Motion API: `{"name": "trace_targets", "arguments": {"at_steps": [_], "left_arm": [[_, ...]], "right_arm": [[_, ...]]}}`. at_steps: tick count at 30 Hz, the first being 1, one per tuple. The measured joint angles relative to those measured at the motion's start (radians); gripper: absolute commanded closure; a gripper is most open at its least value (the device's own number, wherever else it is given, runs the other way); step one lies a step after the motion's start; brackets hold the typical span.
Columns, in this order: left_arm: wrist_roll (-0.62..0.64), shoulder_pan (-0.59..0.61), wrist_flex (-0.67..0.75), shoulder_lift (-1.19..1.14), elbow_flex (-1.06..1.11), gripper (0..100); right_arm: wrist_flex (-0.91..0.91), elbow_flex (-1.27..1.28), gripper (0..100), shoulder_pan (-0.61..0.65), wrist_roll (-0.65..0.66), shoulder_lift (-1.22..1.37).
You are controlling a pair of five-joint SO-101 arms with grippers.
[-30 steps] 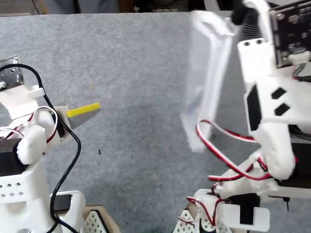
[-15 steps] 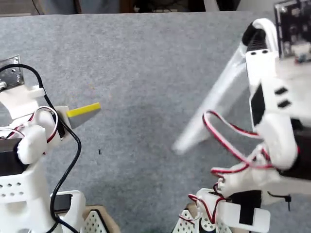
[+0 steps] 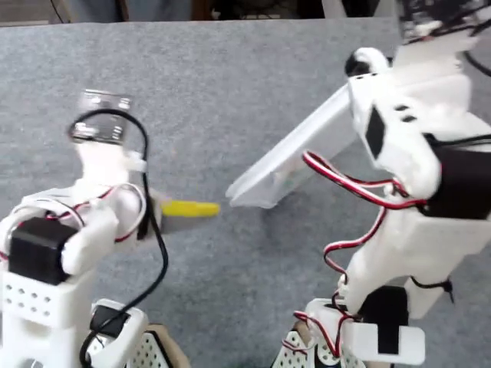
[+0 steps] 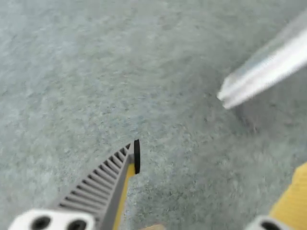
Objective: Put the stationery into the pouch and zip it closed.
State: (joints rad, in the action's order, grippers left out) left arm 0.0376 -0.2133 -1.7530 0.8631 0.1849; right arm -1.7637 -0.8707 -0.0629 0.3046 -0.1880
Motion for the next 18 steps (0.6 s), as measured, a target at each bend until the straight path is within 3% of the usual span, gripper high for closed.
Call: {"name": "trace_targets", "arguments": {"at_steps": [5,18], "left_arm": [[-0.083,-0.114,0.048,0.000,-0.063,52],[-0.149,-0.190,0.219,-0.002,-0.084,52]], "right_arm": [[0.000,0.052,98.6,0.063,-0.002,-0.002],[0.000,0.135,98.6,0.236,0.061,-0.190]]}}
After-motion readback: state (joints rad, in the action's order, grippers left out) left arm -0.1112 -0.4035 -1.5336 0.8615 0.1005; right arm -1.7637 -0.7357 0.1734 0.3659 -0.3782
